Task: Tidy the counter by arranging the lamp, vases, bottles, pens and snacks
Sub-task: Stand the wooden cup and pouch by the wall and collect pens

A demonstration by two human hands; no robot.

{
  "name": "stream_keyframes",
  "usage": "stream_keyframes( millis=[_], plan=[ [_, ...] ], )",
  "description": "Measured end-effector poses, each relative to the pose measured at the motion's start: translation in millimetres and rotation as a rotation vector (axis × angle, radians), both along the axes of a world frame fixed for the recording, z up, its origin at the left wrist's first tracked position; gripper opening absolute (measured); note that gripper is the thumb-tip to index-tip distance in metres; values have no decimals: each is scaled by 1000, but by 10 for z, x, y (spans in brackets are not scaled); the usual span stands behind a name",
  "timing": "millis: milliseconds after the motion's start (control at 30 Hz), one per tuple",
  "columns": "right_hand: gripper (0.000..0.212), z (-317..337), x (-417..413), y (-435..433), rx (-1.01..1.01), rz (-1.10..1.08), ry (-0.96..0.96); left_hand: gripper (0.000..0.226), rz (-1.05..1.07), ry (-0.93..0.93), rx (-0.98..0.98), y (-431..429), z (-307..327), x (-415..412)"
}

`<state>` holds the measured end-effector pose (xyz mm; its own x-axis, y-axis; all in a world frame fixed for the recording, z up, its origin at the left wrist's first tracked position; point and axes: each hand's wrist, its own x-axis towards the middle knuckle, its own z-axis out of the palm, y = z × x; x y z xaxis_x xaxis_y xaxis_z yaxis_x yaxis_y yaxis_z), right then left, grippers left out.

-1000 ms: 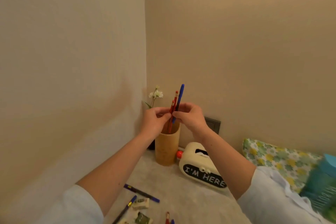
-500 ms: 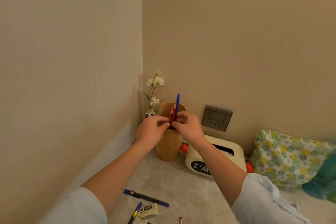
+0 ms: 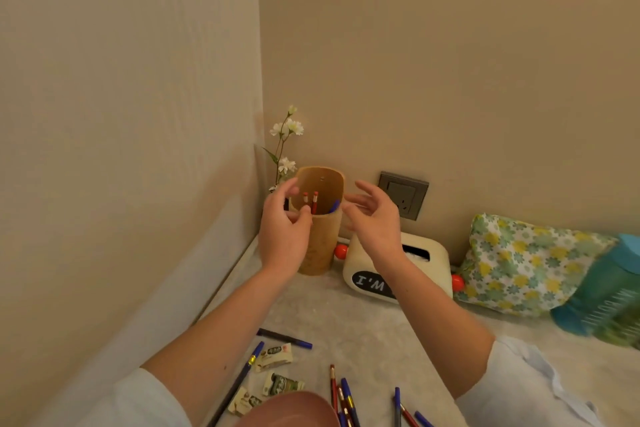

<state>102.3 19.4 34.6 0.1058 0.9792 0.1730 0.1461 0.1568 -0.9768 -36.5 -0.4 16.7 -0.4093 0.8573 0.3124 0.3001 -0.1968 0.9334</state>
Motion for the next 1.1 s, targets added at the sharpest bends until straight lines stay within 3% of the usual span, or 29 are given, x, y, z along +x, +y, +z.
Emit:
stream_keyframes(
  millis=[233, 633, 833, 1100],
  plan=[
    [30, -297, 549, -712, -98, 20, -65, 40, -47, -25, -31, -651, -168, 582],
    [24, -999, 1422, -1717, -293, 288, -310, 36, -141, 101, -388, -1914, -887, 1457],
    [21, -1209, 1772, -1960, -284, 311, -469, 41, -53, 413, -445, -2314, -1113, 1685],
    [32, -1307, 2028, -2140, -294, 307, -799, 51, 60, 916, -496, -2446, -1249, 1892]
  ],
)
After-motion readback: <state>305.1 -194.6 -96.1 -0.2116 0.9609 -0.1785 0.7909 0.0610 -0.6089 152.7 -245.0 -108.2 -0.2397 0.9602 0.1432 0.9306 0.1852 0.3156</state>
